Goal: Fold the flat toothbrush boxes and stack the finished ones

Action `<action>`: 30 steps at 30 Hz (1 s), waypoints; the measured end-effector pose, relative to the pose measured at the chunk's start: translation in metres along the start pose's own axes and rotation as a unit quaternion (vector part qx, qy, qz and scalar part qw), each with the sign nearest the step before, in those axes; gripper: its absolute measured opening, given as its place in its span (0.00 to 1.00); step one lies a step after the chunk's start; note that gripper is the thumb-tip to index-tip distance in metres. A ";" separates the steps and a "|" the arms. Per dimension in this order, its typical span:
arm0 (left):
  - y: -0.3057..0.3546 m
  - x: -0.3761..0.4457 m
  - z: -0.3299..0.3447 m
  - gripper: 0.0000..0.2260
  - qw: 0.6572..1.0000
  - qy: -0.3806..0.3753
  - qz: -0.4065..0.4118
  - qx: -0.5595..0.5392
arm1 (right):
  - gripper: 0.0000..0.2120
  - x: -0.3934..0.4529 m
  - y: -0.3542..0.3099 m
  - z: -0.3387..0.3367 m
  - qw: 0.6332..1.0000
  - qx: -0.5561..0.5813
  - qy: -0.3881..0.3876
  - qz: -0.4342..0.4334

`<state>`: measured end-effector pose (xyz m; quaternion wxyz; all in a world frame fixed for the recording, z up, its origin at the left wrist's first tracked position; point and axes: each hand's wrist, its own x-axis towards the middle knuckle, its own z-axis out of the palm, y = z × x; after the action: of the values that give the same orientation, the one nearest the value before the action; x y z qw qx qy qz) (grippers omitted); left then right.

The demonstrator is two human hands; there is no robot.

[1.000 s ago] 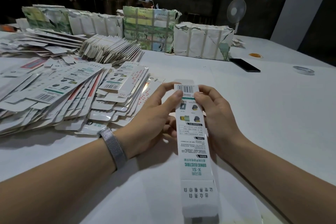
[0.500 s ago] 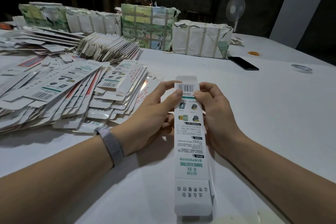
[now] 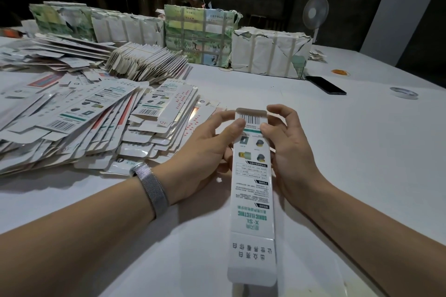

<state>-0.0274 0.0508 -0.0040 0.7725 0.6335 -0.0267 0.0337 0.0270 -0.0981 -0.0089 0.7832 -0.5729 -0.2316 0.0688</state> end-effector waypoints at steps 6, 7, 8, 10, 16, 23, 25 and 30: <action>0.000 -0.001 -0.002 0.11 1.000 0.010 0.007 -0.026 | 0.09 -0.001 -0.003 0.002 0.999 -0.046 -0.001 0.000; 0.001 -0.001 -0.002 0.11 0.999 0.009 0.007 -0.030 | 0.08 -0.001 -0.003 0.002 0.999 -0.054 0.000 -0.001; 0.002 -0.002 -0.002 0.11 0.999 0.007 0.005 -0.032 | 0.07 -0.001 -0.003 0.002 0.998 -0.058 0.002 -0.002; 0.003 -0.002 -0.002 0.10 0.999 0.000 0.002 -0.034 | 0.07 0.000 -0.004 0.002 0.998 -0.058 0.008 -0.002; 0.008 -0.003 0.000 0.11 1.000 -0.031 -0.006 0.000 | 0.13 0.000 -0.005 0.001 1.000 -0.008 0.011 0.008; 0.013 -0.004 -0.003 0.12 0.998 -0.052 -0.026 0.000 | 0.09 0.002 -0.003 0.001 0.999 -0.044 0.016 0.022; 0.013 -0.005 -0.003 0.12 0.998 -0.060 -0.020 0.005 | 0.07 0.001 -0.002 0.001 0.998 -0.048 0.010 0.030; 0.014 -0.006 -0.003 0.18 0.998 -0.057 -0.030 -0.004 | 0.05 0.001 -0.004 -0.001 0.998 -0.059 0.026 0.027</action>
<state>-0.0349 0.0562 0.0087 0.7732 0.6315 -0.0518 -0.0261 0.0274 -0.1001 -0.0057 0.7516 -0.6260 -0.1987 0.0613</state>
